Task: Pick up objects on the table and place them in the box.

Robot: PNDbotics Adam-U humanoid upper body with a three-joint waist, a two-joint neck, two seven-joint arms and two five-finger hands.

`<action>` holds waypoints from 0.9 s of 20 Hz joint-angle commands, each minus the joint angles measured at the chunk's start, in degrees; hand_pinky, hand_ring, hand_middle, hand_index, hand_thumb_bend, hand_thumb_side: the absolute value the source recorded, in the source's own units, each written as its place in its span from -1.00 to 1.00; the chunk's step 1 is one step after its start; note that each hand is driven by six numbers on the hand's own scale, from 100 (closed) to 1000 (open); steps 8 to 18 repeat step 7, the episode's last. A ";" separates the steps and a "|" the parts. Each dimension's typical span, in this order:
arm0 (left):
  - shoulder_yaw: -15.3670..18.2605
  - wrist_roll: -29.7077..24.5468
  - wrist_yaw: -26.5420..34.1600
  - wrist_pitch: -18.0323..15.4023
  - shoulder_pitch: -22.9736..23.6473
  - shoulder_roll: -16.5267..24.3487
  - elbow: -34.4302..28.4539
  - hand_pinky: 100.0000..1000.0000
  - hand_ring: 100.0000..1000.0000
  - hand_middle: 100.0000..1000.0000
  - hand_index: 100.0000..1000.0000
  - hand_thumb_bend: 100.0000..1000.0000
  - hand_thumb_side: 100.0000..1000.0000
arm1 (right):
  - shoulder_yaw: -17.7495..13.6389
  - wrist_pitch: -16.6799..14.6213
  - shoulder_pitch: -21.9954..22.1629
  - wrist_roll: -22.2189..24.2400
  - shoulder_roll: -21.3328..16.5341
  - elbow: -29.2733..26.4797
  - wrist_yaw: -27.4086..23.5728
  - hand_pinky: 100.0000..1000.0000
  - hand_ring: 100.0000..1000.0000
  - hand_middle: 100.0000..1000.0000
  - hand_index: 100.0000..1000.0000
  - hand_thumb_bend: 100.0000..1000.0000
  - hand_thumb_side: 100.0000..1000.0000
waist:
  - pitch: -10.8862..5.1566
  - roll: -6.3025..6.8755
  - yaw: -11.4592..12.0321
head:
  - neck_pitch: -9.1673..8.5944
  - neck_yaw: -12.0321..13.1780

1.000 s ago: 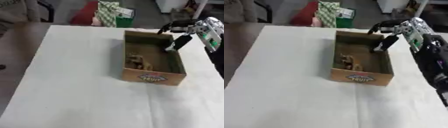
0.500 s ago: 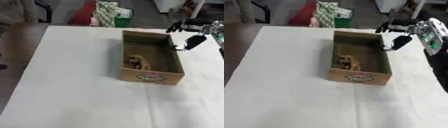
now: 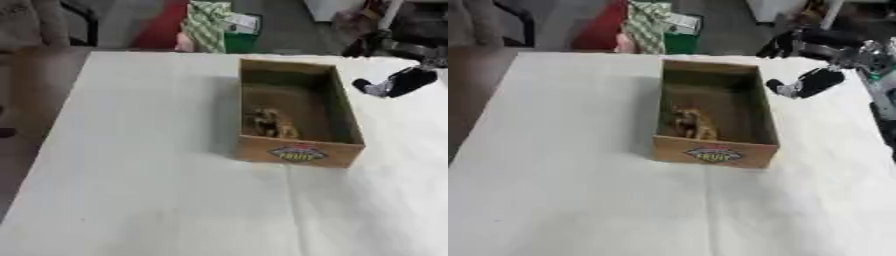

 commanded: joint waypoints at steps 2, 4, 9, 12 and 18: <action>0.49 0.10 -0.13 -0.09 -0.34 1.08 -0.94 0.04 0.39 0.09 0.20 -1.00 0.45 | -1.79 1.13 0.63 -0.25 -1.78 -3.37 -2.00 0.48 0.58 0.54 0.74 -0.94 -0.50 | -0.87 0.03 -0.38 | -0.60 0.03; 0.55 0.22 -0.12 -0.16 -0.31 1.04 -0.94 0.04 0.39 0.09 0.20 -1.00 0.45 | -2.13 1.50 1.25 -0.22 -1.61 -4.23 -2.45 0.48 0.58 0.53 0.74 -0.96 -0.51 | -0.92 0.04 -0.50 | -0.62 0.14; 0.51 0.19 -0.09 -0.14 -0.20 1.04 -0.94 0.05 0.39 0.09 0.20 -1.00 0.45 | -2.45 1.98 1.94 -0.01 -1.16 -5.07 -3.00 0.47 0.58 0.53 0.74 -1.00 -0.52 | -0.97 0.10 -0.53 | -0.59 0.16; 0.51 0.19 -0.09 -0.14 -0.20 1.04 -0.94 0.05 0.39 0.09 0.20 -1.00 0.45 | -2.45 1.98 1.94 -0.01 -1.16 -5.07 -3.00 0.47 0.58 0.53 0.74 -1.00 -0.52 | -0.97 0.10 -0.53 | -0.59 0.16; 0.51 0.19 -0.09 -0.14 -0.20 1.04 -0.94 0.05 0.39 0.09 0.20 -1.00 0.45 | -2.45 1.98 1.94 -0.01 -1.16 -5.07 -3.00 0.47 0.58 0.53 0.74 -1.00 -0.52 | -0.97 0.10 -0.53 | -0.59 0.16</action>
